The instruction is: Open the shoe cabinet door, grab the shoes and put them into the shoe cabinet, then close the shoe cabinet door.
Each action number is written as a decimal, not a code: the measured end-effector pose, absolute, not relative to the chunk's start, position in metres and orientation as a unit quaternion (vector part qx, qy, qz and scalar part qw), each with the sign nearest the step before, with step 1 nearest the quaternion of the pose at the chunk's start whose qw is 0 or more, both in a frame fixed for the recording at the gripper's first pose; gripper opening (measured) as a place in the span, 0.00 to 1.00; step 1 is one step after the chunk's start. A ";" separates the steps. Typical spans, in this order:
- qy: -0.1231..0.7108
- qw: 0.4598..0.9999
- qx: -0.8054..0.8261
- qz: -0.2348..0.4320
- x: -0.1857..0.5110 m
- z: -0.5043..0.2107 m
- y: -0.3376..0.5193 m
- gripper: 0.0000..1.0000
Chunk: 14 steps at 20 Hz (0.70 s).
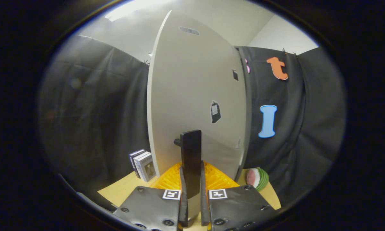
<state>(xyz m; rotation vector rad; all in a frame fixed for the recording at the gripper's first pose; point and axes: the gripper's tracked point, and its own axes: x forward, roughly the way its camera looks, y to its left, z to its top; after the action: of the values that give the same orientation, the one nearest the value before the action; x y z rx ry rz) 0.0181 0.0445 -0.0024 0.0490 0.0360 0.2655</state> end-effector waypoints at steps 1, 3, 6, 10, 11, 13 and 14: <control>0.018 0.992 0.024 0.126 0.016 -0.001 0.036 0.17; 0.021 0.993 0.025 0.115 0.013 -0.004 0.023 0.17; 0.024 0.995 0.021 0.093 0.009 -0.005 -0.006 0.16; 0.024 0.997 0.023 0.069 0.008 -0.003 -0.041 0.16; 0.024 0.997 0.024 0.064 0.009 -0.004 -0.047 0.16; 0.024 0.998 0.026 0.056 0.008 -0.004 -0.056 0.16; 0.025 0.998 0.027 0.052 0.009 -0.005 -0.065 0.16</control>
<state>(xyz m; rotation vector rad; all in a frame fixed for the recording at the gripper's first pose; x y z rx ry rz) 0.0094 -0.0650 -0.0051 0.0547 0.0492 0.1046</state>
